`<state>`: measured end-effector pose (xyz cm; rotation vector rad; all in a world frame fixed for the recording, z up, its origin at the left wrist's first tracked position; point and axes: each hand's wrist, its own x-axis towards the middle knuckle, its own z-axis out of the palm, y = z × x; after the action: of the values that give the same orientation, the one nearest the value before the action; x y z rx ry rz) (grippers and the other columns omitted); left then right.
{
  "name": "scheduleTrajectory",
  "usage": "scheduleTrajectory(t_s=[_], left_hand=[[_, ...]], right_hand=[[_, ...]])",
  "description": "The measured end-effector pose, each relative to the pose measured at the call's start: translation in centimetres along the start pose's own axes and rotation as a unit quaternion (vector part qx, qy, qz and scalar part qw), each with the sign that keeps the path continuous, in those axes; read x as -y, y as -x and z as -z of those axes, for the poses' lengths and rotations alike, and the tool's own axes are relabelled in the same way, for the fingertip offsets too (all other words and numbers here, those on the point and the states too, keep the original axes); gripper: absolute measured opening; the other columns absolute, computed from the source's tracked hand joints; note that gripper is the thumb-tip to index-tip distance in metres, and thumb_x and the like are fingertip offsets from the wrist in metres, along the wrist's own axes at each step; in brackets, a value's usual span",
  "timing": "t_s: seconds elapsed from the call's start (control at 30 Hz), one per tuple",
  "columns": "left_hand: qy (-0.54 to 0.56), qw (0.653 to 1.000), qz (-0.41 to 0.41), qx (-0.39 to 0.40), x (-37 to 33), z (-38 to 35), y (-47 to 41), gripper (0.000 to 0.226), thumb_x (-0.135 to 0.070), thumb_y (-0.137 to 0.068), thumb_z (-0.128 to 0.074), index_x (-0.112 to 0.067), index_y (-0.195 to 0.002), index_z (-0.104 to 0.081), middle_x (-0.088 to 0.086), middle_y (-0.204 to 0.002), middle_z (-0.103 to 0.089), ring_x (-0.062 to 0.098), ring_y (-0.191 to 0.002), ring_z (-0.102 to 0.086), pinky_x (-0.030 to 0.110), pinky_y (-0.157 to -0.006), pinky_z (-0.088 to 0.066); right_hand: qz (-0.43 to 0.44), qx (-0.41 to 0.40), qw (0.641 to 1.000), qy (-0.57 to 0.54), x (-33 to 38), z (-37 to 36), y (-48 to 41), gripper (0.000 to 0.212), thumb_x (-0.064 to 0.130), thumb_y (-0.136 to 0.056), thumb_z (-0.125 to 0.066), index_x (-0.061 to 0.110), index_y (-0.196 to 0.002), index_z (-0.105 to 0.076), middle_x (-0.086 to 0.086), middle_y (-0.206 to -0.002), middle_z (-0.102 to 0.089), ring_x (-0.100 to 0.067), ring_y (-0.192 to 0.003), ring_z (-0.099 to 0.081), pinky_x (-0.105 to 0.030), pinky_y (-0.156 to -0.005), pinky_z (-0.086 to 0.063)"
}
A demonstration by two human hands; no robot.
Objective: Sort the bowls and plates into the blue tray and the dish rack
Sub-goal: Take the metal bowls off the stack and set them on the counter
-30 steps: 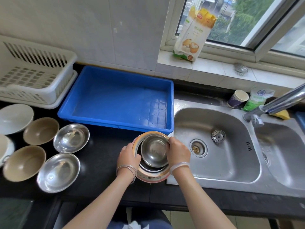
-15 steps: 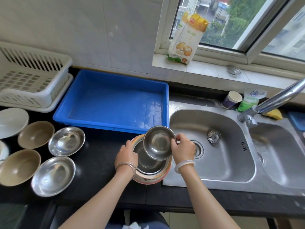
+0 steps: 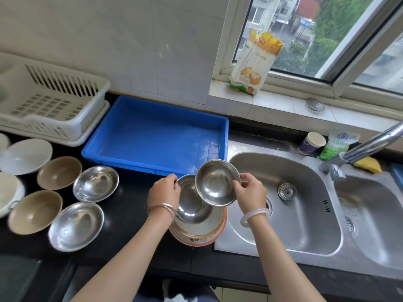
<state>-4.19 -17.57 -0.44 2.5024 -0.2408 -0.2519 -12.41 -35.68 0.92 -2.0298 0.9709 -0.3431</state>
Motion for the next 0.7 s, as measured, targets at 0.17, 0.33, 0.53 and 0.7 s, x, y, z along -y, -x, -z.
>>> scheduleTrajectory(t_s=[0.17,0.33,0.53,0.7], left_hand=[[0.079,0.994,0.05,-0.059,2.6,3.0,0.0,0.011,-0.016,-0.087,-0.053,-0.015,-0.088,-0.064,-0.002,-0.079,-0.064,0.018,-0.071,-0.059,0.027,-0.059,-0.045],[0.095,0.986,0.097,-0.092,6.8,5.3,1.5,0.012,-0.013,-0.086,-0.055,-0.015,-0.092,-0.066,-0.001,-0.085,-0.065,0.017,-0.078,-0.059,0.03,-0.067,-0.046],[0.133,0.966,0.192,-0.109,11.8,5.5,4.2,0.014,-0.007,-0.085,-0.056,-0.012,-0.093,-0.066,-0.003,-0.08,-0.062,0.018,-0.078,-0.058,0.027,-0.069,-0.042],[0.126,0.963,0.221,-0.093,13.8,4.5,4.9,0.01,-0.01,-0.085,-0.056,-0.015,-0.085,-0.065,0.0,-0.08,-0.068,0.02,-0.079,-0.063,0.028,-0.062,-0.046]], right_hand=[[0.014,0.04,0.999,-0.025,2.6,-1.0,-1.1,0.007,0.017,-0.081,-0.062,0.022,-0.081,-0.066,0.001,-0.071,-0.068,-0.021,-0.075,-0.067,-0.034,-0.074,-0.054],[0.012,0.109,0.994,-0.025,5.0,-5.4,-1.5,0.007,0.018,-0.082,-0.06,0.023,-0.079,-0.062,-0.006,-0.08,-0.069,-0.03,-0.076,-0.067,-0.048,-0.078,-0.057],[0.028,0.239,0.968,0.067,7.5,-12.5,-1.0,0.008,0.011,-0.08,-0.054,0.017,-0.083,-0.058,-0.009,-0.082,-0.062,-0.034,-0.087,-0.065,-0.047,-0.082,-0.054],[0.031,0.29,0.943,0.159,8.5,-16.1,-0.2,0.023,0.006,-0.077,-0.044,0.01,-0.091,-0.062,-0.013,-0.087,-0.064,-0.033,-0.08,-0.063,-0.033,-0.07,-0.054]])
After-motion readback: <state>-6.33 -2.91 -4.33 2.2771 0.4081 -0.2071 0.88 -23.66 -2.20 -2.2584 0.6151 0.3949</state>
